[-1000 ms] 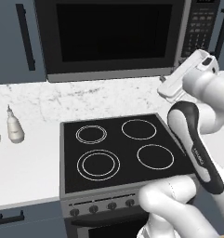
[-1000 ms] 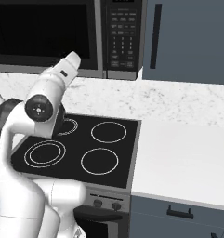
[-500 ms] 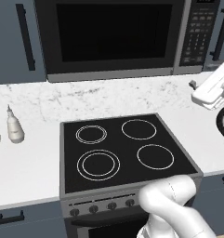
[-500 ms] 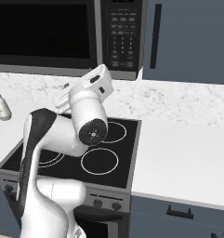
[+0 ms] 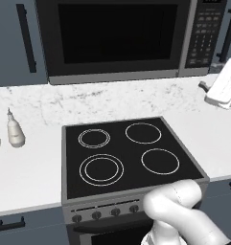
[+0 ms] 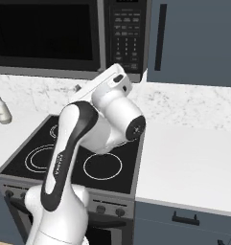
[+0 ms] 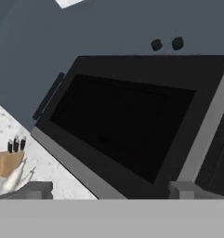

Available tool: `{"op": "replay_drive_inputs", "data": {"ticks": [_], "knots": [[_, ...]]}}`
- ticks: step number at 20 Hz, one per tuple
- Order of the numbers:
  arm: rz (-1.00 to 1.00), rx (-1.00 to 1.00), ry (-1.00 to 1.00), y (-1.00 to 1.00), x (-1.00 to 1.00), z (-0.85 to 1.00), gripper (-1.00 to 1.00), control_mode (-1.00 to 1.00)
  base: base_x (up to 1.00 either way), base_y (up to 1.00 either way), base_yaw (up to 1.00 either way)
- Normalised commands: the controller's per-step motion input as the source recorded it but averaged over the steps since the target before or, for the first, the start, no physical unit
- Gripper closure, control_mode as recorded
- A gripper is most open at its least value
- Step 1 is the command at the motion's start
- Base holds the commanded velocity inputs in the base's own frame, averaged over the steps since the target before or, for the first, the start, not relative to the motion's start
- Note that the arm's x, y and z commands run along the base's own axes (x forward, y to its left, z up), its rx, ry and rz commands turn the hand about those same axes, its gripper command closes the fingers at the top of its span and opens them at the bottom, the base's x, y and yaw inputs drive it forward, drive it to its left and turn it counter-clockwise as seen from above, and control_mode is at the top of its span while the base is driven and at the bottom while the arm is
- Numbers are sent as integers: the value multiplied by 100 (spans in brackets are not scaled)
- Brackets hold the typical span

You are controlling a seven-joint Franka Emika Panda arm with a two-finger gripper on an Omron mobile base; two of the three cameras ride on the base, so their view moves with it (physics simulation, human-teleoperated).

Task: Pick the eggplant from the sink and place it in the bowl. Then pick the bowl and place it in the microwave. Then close the microwave door and press the start button.

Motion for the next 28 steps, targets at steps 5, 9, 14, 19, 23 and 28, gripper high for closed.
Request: {"op": "replay_drive_inputs", "data": {"ticks": [5, 9, 14, 19, 23, 28], "knots": [[17, 0, 2, 0, 28, -2, -100, -100, 0, 0, 0], [8, 0, 1, 0, 19, -2, -100, -100, 0, 0, 0], [1, 0, 3, 0, 28, 0, -100, -100, 0, 0, 0], [-2, 0, 4, -1, 5, -5, -100, -100, 0, 0, 0], [-6, 0, 4, 0, 1, -8, -100, -100, 0, 0, 0], [-5, 0, 5, 0, 8, -6, -100, -100, 0, 0, 0]]}}
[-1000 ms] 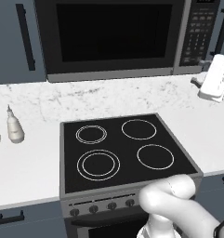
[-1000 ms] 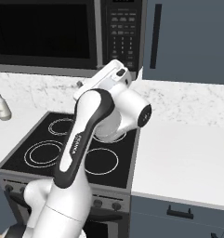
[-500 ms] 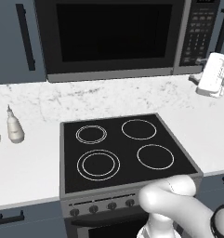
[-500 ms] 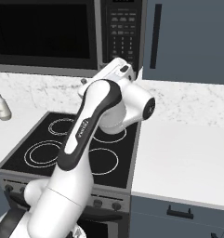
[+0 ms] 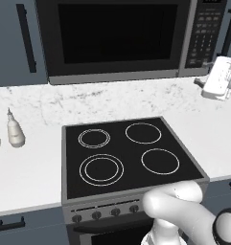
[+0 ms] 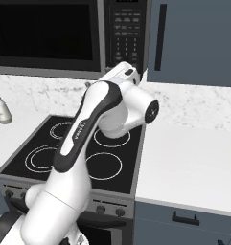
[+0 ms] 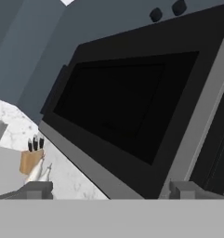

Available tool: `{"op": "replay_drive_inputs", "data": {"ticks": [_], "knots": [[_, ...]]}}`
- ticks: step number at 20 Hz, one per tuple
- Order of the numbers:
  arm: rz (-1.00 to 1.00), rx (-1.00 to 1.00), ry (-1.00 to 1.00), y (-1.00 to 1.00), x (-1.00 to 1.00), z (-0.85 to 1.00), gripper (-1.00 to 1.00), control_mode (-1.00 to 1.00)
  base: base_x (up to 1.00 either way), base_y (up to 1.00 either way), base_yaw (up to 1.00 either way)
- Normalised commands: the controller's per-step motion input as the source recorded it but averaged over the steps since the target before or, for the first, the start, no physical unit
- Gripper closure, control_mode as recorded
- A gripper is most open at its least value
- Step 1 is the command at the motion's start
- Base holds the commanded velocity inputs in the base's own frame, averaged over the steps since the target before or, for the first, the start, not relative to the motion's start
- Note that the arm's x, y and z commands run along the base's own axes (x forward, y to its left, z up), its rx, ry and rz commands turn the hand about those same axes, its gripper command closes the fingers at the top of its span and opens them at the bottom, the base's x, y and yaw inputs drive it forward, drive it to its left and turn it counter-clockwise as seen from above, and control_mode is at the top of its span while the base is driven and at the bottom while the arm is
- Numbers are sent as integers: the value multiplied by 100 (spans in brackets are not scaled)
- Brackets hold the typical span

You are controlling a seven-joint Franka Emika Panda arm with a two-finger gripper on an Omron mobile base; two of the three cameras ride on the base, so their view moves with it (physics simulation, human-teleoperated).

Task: Pick the eggplant from the sink and place it in the bowl. Then pick the bowl and place it in the microwave. Then close the microwave door and press the start button.

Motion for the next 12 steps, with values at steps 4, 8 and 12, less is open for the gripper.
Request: {"op": "replay_drive_inputs", "data": {"ticks": [4, 8, 12], "knots": [[-4, 0, 5, 0, 11, -2, -100, -100, 0, 0, 0], [0, 0, 4, -2, 16, 0, -100, -100, 0, 0, 0], [0, 0, 4, -5, 22, 0, -100, -100, 0, 0, 0]]}}
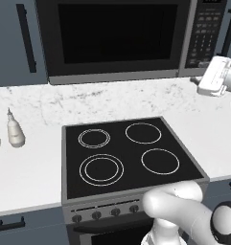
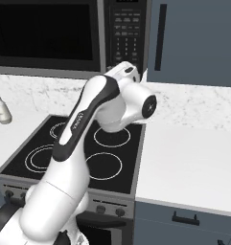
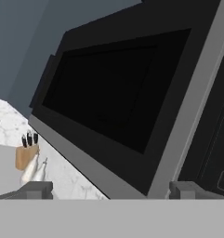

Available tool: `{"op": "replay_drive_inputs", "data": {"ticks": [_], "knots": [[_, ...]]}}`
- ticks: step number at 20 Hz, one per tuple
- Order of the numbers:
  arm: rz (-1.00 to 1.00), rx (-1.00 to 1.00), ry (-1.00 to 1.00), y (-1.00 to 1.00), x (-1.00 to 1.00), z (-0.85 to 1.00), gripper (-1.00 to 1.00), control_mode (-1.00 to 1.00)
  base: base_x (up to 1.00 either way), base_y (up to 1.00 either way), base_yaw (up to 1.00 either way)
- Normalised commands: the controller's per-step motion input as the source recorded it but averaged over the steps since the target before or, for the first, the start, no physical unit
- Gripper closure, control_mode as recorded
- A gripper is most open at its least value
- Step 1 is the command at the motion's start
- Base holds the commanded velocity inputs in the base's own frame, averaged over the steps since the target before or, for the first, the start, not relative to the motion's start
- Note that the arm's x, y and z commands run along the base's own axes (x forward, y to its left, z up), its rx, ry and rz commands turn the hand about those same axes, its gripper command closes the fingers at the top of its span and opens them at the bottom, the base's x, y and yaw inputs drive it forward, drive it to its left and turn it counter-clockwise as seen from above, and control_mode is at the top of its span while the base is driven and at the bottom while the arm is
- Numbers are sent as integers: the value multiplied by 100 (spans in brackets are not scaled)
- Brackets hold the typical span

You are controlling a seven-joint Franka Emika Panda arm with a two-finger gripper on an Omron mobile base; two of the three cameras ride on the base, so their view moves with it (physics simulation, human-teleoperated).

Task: Pick the eggplant from the sink and place it in the bowl. Then pick the bowl and place it in the microwave. Then close the microwave door and press the start button.

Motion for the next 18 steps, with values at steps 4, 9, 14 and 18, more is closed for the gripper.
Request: {"op": "replay_drive_inputs", "data": {"ticks": [4, 9, 14, 18], "knots": [[0, 0, 3, -8, 21, -5, -100, -100, 0, 0, 0], [0, 0, 1, -7, 21, -5, -100, -100, 0, 0, 0], [0, 0, 1, -3, 26, -8, -100, -100, 0, 0, 0], [0, 0, 1, 0, 34, -11, -100, -100, 0, 0, 0]]}}
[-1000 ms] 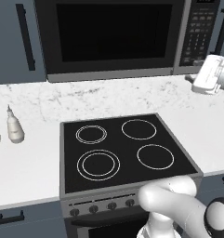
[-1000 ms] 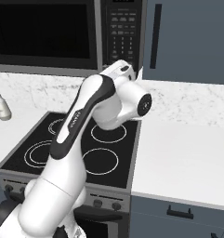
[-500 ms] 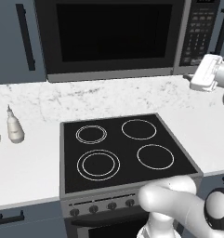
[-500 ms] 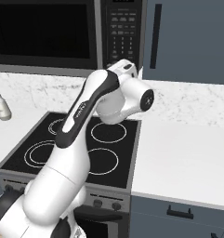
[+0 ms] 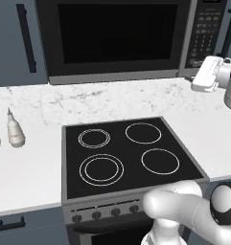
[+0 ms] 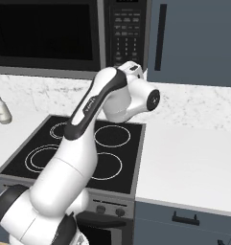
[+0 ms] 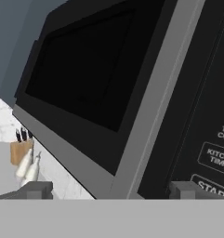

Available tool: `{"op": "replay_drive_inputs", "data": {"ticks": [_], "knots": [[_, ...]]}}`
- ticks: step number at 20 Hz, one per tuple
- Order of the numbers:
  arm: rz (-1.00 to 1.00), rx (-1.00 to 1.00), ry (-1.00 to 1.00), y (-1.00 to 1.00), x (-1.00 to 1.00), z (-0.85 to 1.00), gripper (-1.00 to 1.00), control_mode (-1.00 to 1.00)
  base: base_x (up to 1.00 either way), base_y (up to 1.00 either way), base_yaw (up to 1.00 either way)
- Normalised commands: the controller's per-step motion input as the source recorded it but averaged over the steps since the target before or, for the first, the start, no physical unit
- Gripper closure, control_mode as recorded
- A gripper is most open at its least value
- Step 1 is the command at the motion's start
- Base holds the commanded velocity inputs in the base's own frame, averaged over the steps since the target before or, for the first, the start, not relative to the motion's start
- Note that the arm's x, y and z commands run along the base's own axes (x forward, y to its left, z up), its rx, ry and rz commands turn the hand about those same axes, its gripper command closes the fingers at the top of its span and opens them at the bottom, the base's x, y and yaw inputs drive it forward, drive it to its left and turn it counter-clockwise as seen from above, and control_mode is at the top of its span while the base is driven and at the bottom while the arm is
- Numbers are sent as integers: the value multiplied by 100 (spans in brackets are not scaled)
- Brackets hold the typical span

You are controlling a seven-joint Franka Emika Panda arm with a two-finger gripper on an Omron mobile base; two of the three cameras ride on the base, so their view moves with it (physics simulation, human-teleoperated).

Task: Pick the eggplant from the sink and place it in the bowl. Then pick the bowl and place it in the microwave. Then close the microwave door and press the start button.

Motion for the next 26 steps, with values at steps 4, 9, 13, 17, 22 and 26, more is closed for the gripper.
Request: {"op": "replay_drive_inputs", "data": {"ticks": [4, 9, 13, 17, 22, 26], "knots": [[0, 0, 0, -3, 32, -7, -100, -100, 0, 0, 0], [0, 0, 0, -8, 20, -1, -100, -100, 0, 0, 0], [0, 0, 0, -7, 22, 0, -100, -100, 0, 0, 0], [0, 0, 0, -12, 27, 0, -100, -100, 0, 0, 0], [0, 0, 5, -23, 53, 0, -100, -100, 0, 0, 0], [0, 1, 6, -36, 74, 0, -100, -100, 0, 0, 0]]}}
